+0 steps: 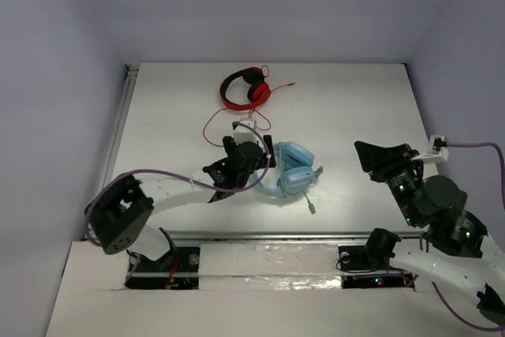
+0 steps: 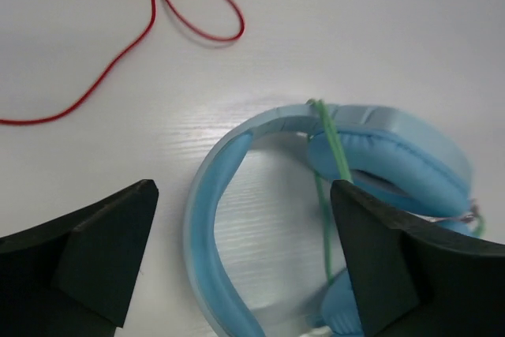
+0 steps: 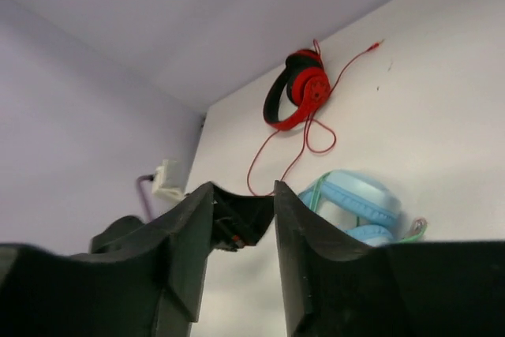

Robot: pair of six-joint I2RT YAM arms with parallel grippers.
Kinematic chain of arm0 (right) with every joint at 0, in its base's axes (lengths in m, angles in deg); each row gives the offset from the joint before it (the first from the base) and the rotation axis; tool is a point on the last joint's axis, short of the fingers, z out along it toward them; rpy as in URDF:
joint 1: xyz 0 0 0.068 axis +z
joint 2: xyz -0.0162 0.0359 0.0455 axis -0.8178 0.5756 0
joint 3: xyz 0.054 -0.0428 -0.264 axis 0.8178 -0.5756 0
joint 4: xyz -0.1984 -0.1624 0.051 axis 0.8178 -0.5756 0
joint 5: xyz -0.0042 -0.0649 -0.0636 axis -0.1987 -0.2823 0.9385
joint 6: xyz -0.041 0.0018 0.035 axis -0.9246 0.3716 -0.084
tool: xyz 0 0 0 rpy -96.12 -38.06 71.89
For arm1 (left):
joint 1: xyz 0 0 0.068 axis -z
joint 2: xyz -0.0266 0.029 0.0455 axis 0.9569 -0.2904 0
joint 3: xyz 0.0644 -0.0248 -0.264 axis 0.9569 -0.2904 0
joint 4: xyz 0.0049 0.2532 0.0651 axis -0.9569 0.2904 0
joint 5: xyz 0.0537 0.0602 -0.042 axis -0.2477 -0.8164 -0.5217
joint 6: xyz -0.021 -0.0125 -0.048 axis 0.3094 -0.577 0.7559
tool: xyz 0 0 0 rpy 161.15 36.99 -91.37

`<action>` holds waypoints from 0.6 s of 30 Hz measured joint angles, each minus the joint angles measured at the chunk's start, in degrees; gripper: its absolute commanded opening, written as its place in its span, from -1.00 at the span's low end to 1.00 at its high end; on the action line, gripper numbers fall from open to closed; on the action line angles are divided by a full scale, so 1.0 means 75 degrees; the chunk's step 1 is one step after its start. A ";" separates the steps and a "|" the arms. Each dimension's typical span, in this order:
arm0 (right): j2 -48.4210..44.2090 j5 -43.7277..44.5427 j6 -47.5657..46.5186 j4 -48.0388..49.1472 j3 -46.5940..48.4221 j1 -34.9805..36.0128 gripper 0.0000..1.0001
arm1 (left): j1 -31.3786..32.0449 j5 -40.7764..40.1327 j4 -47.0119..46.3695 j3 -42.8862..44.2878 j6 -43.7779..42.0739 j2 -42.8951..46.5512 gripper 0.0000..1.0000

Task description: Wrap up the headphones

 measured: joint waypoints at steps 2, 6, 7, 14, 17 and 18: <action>-0.0204 0.0181 -0.0131 -0.0085 0.0149 0.0000 0.62 | 0.0000 -0.0058 0.0108 0.0012 -0.0143 0.0647 0.98; -0.0420 0.0501 -0.0501 -0.0341 0.0580 0.0000 0.99 | 0.0000 -0.0070 0.0329 0.0073 -0.0344 0.2235 0.98; -0.0472 0.0589 -0.0571 -0.0405 0.0699 0.0000 0.99 | 0.0000 -0.0064 0.0414 0.0073 -0.0385 0.2637 0.98; -0.0828 0.0944 -0.1291 -0.0571 0.1317 0.0000 0.99 | 0.0000 0.0032 0.1113 0.0096 -0.0688 0.5933 0.98; -0.0953 0.0927 -0.1480 -0.0571 0.1387 0.0000 0.99 | 0.0000 -0.0050 0.1582 0.0262 -0.0766 0.6843 0.98; -0.0988 0.0912 -0.1524 -0.0571 0.1384 0.0000 0.99 | 0.0000 -0.0055 0.1632 0.0286 -0.0796 0.7015 0.98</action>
